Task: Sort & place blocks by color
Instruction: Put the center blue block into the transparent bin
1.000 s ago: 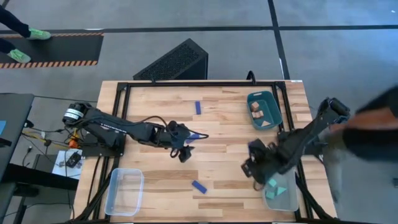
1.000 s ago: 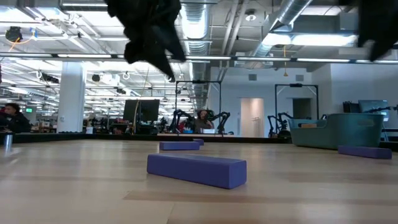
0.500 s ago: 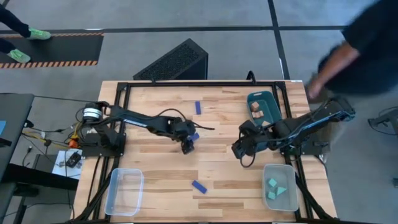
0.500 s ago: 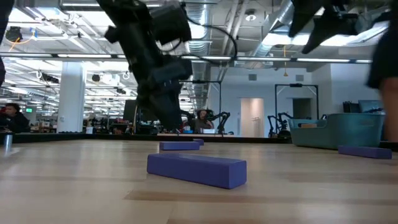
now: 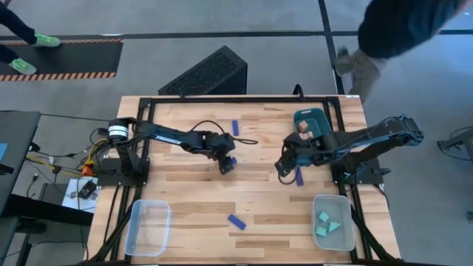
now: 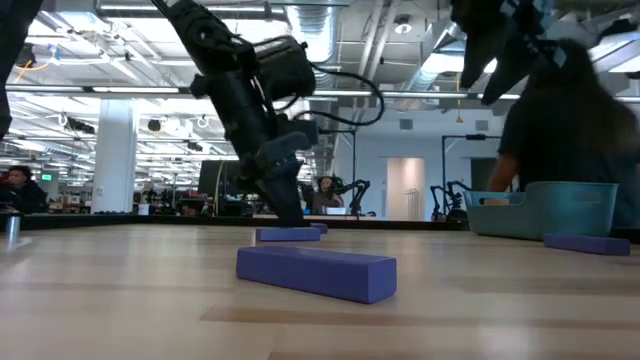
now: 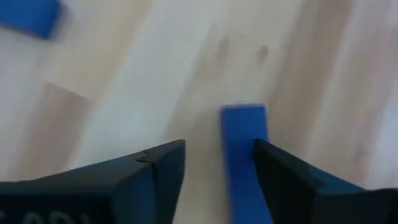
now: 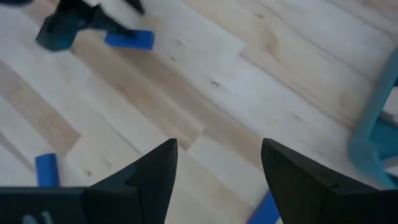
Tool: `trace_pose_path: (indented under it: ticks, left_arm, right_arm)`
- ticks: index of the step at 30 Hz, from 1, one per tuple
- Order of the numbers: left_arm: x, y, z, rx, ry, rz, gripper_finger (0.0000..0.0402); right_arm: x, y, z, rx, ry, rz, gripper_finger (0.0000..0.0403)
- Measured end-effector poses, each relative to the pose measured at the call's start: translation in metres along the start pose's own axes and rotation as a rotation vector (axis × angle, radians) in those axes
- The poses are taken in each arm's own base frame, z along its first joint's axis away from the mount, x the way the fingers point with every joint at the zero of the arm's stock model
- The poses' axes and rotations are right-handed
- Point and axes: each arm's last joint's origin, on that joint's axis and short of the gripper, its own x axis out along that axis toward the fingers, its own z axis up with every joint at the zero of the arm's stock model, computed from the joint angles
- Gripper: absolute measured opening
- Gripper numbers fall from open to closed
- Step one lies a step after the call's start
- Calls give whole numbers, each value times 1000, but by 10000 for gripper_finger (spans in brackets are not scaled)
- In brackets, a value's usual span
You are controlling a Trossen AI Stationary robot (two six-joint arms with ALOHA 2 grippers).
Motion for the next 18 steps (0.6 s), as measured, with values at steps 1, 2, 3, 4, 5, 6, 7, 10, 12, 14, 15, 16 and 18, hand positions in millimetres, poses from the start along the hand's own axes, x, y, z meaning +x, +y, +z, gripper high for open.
trace_pose_path:
  ticks: [1,2,3,4,5,6,7,10,12,14,15,16,18]
  left_arm:
    - [4,-1,0,7,2,-24,161]
    - [8,-3,1,12,-9,-51,151]
    - [12,-5,1,11,-16,-77,142]
    - [16,-6,0,6,-10,-81,136]
    - [18,-7,-1,-1,-5,-82,132]
    - [21,-7,-2,-15,2,-80,129]
    - [22,-7,-3,-30,8,-77,127]
    - [23,-8,-4,-60,17,-74,117]
    - [24,-8,-4,-63,19,-75,102]
    - [23,-8,-4,-61,17,-75,80]
    - [23,-8,-4,-57,17,-76,67]
    - [23,-8,-4,-54,16,-76,53]
    - [22,-6,-3,-53,12,-76,24]
  right_arm:
    - [1,-1,2,-4,4,-2,256]
    - [2,-2,4,-6,3,-4,256]
    - [3,-3,6,-7,1,-4,256]
    - [3,-4,7,-11,8,-3,256]
    - [3,-4,7,-16,16,-1,256]
    - [3,-4,7,-19,19,1,256]
    - [3,-4,7,-22,20,1,256]
    - [3,-3,6,-26,21,3,256]
    - [3,-3,6,-29,21,3,256]
    - [3,-3,6,-33,22,3,256]
    - [3,-4,6,-31,21,2,256]
    - [3,-4,7,-30,21,2,256]
    - [3,-4,7,-28,21,1,256]
